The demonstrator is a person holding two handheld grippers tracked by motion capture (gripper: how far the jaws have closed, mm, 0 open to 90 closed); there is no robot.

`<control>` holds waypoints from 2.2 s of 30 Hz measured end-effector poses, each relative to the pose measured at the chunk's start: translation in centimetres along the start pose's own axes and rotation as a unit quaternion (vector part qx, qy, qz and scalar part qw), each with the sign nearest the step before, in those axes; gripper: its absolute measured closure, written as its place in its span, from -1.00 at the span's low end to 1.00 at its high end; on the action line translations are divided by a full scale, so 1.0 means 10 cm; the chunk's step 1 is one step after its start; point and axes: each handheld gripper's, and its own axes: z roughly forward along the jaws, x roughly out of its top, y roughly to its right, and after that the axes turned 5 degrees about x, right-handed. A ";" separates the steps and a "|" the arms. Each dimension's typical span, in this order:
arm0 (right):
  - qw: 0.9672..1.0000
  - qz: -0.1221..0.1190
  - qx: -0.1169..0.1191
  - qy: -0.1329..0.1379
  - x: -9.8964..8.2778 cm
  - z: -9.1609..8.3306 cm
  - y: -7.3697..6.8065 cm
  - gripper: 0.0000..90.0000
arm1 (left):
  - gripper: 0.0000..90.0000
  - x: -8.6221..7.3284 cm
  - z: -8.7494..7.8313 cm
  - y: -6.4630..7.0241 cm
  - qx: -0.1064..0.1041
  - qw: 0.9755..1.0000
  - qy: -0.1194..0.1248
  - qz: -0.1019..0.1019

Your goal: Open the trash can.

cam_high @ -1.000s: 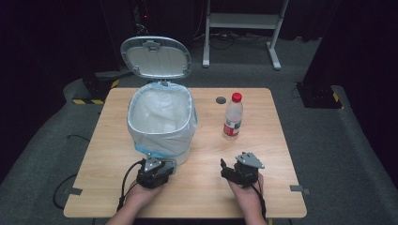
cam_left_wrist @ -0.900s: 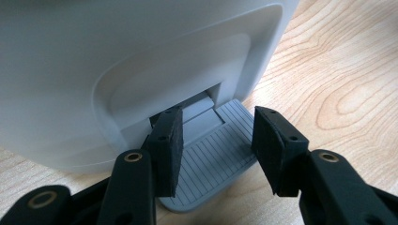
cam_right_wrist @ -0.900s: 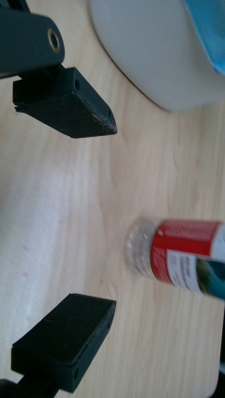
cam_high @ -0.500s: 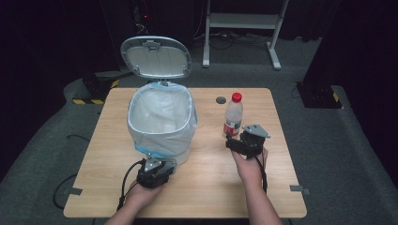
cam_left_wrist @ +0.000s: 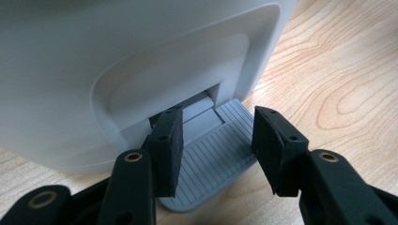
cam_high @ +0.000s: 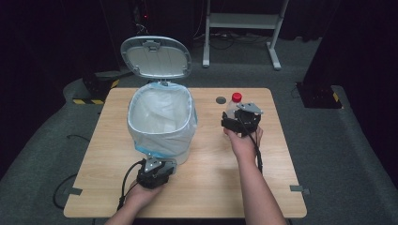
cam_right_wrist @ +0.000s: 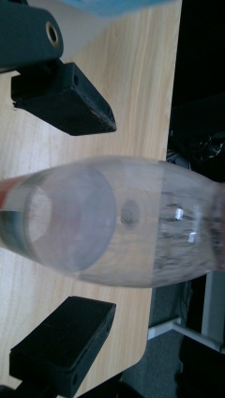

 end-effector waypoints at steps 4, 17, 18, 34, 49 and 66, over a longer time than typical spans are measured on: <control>1.000 0.000 -0.003 -0.005 0.06 0.11 -0.02 -0.74 | 0.19 0.00 0.00 0.00 -0.001 1.000 0.000 0.000; 0.999 -0.043 -0.014 0.010 0.05 0.00 -0.20 -0.41 | 0.19 0.00 0.00 0.00 -0.002 1.000 0.001 -0.001; 0.999 -0.043 -0.007 0.017 0.05 -0.06 -0.22 -0.41 | 0.19 0.00 0.00 0.00 -0.002 1.000 0.001 -0.001; 0.991 -0.070 0.057 0.094 -0.26 -0.79 -0.59 -0.40 | 0.19 0.00 0.00 0.00 -0.002 1.000 0.000 -0.001; 0.986 -0.047 0.060 0.149 -0.42 -1.16 -0.55 -0.40 | 0.19 0.00 0.00 0.00 -0.001 1.000 0.000 -0.001; 0.975 -0.060 0.055 0.208 -0.25 -1.48 -0.57 -0.40 | 0.19 0.00 0.00 0.00 0.000 1.000 0.001 -0.001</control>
